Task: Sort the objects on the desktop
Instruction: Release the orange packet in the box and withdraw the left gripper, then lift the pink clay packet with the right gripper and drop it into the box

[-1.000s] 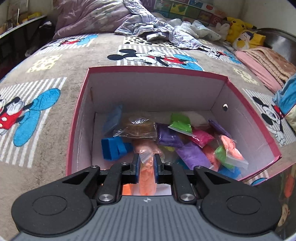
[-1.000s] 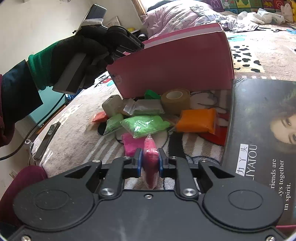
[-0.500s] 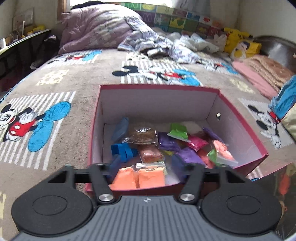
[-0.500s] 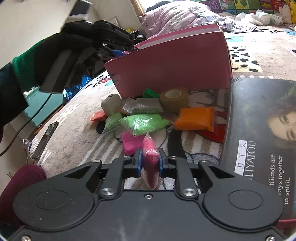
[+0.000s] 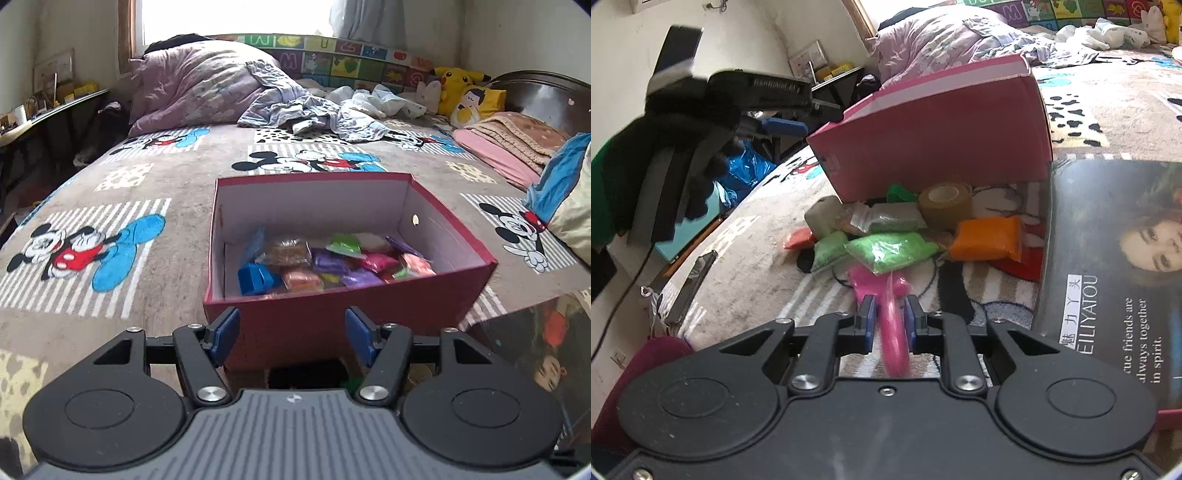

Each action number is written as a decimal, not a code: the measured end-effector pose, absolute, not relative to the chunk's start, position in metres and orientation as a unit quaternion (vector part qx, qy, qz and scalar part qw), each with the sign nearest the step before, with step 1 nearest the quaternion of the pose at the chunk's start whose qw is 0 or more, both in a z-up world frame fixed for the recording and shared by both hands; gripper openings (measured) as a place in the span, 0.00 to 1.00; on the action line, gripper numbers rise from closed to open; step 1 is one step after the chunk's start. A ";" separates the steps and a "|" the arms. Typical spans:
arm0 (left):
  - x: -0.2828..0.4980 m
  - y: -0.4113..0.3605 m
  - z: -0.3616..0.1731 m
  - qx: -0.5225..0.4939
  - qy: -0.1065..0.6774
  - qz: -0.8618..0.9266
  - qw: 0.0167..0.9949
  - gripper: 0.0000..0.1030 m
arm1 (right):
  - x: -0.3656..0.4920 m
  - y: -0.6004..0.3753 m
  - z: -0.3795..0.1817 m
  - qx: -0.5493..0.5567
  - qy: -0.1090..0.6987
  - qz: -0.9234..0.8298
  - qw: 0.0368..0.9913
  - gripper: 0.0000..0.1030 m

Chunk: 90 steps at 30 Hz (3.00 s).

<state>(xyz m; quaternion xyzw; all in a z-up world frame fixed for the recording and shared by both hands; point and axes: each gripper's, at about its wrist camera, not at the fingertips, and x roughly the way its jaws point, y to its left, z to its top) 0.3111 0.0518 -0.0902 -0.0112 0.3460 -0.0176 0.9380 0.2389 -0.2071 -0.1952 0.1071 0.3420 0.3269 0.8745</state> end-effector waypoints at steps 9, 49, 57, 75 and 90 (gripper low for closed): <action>0.257 0.045 -0.115 -0.040 0.331 0.000 0.943 0.60 | 0.225 -0.215 -0.177 0.105 0.329 0.321 0.882 0.16; 0.192 0.034 -0.181 -0.089 0.308 -0.048 0.946 0.60 | 0.242 -0.160 -0.196 -0.160 0.423 0.292 0.843 0.39; 0.189 0.021 -0.176 -0.035 0.316 -0.082 0.945 0.60 | 0.242 -0.178 -0.170 -0.115 0.410 0.302 0.853 0.38; 0.189 0.024 -0.174 -0.031 0.312 -0.092 0.945 0.60 | 0.305 -0.174 -0.074 -0.077 0.318 0.307 0.894 0.38; 0.193 0.030 -0.175 -0.042 0.311 -0.089 0.945 0.60 | 0.388 -0.160 -0.060 -0.087 0.323 0.283 0.899 0.38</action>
